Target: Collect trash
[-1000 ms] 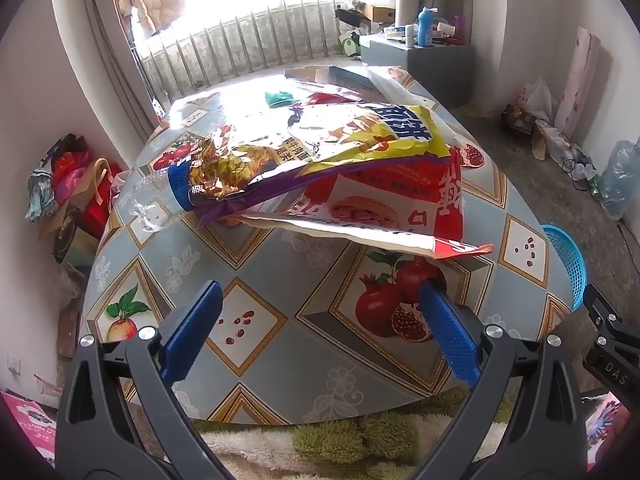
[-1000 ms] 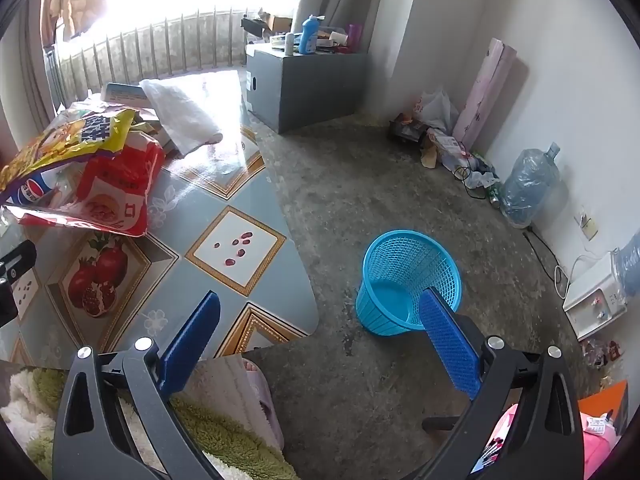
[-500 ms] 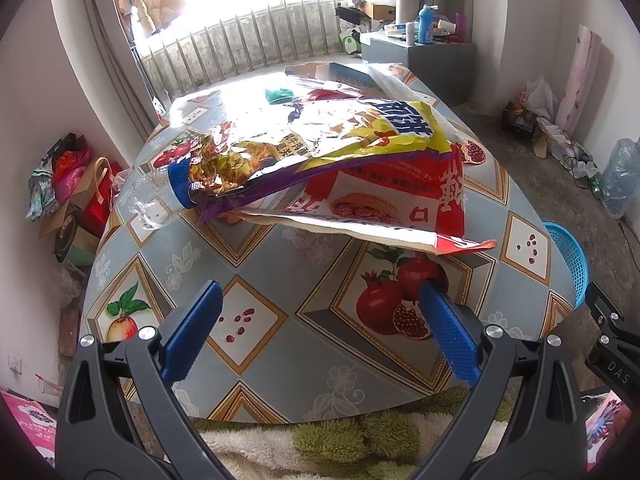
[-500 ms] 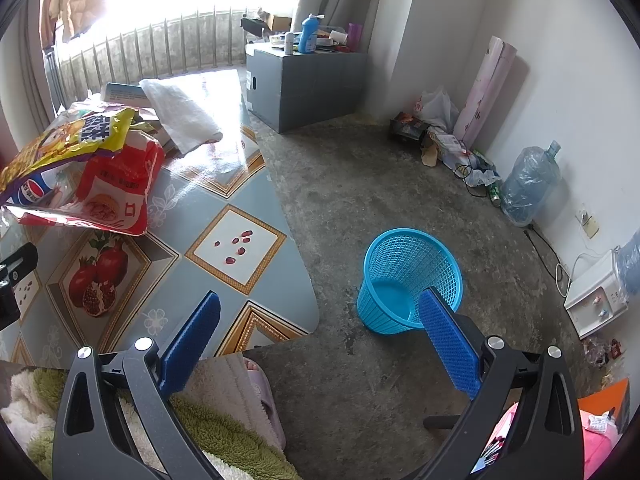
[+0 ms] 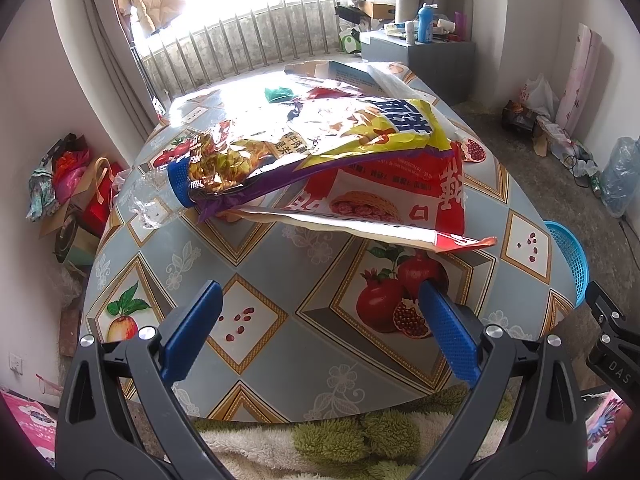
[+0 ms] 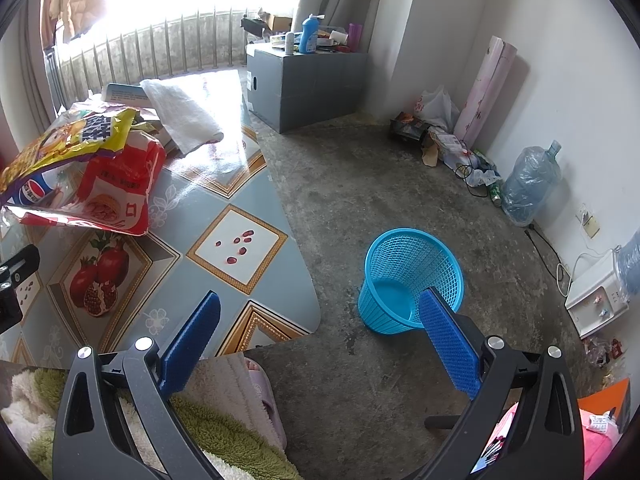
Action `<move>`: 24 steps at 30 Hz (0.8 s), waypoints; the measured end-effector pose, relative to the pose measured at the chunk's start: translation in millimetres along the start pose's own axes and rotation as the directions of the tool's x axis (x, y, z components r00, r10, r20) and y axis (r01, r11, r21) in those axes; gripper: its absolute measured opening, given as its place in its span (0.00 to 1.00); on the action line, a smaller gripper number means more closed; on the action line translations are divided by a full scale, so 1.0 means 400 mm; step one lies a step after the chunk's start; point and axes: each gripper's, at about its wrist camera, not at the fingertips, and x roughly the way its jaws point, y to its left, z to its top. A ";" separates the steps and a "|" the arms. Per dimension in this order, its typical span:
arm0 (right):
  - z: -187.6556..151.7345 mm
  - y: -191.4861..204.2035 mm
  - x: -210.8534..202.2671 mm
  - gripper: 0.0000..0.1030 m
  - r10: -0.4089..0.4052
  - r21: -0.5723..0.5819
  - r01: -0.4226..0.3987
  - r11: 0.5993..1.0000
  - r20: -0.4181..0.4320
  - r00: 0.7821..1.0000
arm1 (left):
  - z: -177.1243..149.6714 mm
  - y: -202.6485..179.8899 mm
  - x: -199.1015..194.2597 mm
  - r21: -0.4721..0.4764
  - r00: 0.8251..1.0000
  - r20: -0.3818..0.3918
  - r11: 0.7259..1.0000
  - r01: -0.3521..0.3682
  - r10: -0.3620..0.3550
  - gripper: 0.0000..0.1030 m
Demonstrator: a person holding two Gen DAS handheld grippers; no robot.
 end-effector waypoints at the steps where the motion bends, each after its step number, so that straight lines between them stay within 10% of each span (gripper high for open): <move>1: 0.000 0.000 0.000 0.94 -0.001 -0.001 0.001 1.000 0.000 1.000 | 0.000 0.000 0.000 -0.001 1.000 0.000 1.000 0.000 0.000 0.91; 24: -0.002 0.008 0.004 0.94 0.004 0.000 -0.004 1.000 0.002 1.000 | 0.001 0.000 0.001 0.000 1.000 -0.002 1.000 -0.001 0.001 0.91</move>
